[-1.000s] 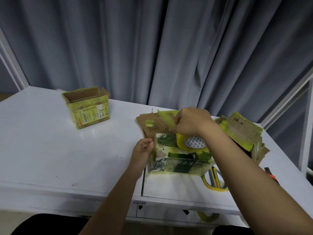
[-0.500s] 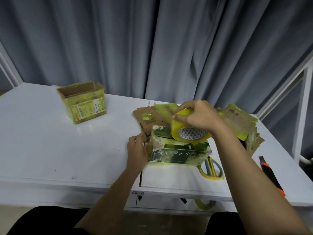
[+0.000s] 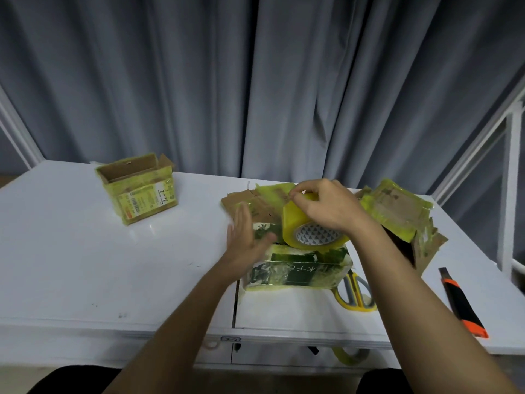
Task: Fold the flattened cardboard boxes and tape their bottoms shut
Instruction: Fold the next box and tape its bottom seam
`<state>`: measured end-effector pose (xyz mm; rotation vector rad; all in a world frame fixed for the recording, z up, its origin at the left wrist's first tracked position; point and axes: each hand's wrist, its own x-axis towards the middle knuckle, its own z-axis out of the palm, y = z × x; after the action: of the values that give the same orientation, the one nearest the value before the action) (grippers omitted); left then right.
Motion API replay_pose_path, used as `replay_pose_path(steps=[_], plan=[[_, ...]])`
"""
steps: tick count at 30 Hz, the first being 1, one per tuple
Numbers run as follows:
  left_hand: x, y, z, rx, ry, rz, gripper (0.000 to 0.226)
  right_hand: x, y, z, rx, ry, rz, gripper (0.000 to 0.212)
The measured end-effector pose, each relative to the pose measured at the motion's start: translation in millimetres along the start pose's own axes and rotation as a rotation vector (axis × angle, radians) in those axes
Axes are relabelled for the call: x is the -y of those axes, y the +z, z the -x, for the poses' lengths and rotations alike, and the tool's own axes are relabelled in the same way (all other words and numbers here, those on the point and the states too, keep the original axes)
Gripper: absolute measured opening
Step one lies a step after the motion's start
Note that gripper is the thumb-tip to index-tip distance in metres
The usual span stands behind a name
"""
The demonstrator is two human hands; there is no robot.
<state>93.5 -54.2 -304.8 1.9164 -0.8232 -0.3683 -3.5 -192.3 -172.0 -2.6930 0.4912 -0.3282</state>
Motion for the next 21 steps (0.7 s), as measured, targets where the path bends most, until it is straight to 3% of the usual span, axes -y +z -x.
replay_pose_path(steps=[3,6,10,12,14,21], plan=[[-13,-10,0,0.218,0.182,-0.396,0.134,-9,-5,2,-0.005,-0.048,-0.137,0.027],[-3,-6,-7,0.236,0.181,-0.274,0.136,-32,-13,9,-0.041,0.033,-0.444,0.018],[-8,-6,-2,0.228,0.099,-0.213,0.134,-61,1,21,0.111,0.251,-0.894,0.059],[-11,-7,0,0.227,0.100,-0.215,0.133,-67,11,20,0.069,0.249,-1.014,0.058],[-13,-8,1,0.221,0.097,-0.227,0.131,-66,10,19,0.042,0.224,-0.998,0.048],[-12,-8,4,0.197,0.103,-0.317,0.109,-66,-34,25,-0.002,0.214,-0.649,0.051]])
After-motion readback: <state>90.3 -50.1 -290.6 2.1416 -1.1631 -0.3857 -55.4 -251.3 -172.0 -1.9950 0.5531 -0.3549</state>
